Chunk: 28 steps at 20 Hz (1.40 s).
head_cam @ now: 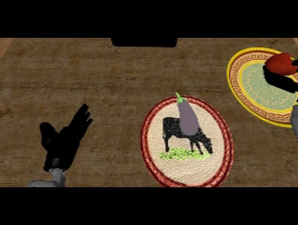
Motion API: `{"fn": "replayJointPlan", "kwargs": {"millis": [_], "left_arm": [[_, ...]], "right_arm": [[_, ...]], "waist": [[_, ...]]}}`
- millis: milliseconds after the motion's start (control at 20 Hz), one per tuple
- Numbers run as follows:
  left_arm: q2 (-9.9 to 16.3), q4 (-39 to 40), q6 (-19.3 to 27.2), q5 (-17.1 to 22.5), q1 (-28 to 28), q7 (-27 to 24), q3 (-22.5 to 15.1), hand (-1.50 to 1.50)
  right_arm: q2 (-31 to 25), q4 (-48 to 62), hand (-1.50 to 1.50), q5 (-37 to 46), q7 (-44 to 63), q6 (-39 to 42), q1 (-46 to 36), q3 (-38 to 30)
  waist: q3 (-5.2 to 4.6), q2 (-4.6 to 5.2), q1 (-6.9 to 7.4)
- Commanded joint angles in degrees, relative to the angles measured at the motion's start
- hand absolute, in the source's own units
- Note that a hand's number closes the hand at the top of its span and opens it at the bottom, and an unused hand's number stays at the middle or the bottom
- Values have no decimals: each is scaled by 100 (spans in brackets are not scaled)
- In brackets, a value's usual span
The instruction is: Pick the bell pepper from the placemat and place it in the plate
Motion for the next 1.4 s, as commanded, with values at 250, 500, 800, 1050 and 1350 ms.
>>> {"fn": "replayJointPlan", "kwargs": {"millis": [250,500,800,1050,1350], "left_arm": [[57,-51,-144,32,4,216,-35,0],[-175,327,56,-169,-322,185,-130,0],[-54,85,-86,-43,-44,194,-66,0],[-150,290,-19,-141,-69,-29,-73,0],[58,87,-162,50,-38,290,143,0]], "right_arm": [[-599,2654,-150,-168,-467,975,-679,-308],[-687,3566,-150,-497,-1114,1921,-1300,-515],[-577,3647,-150,-1358,-2844,2274,-1117,-1343],[-711,3752,-150,-2011,-3365,2364,-1490,-2076],[-1273,4350,-150,-2434,-3548,3374,-1331,-2509]], "waist": [[-25,100,199],[-11,129,183],[7,120,150],[-5,110,115],[-18,51,44]]}}
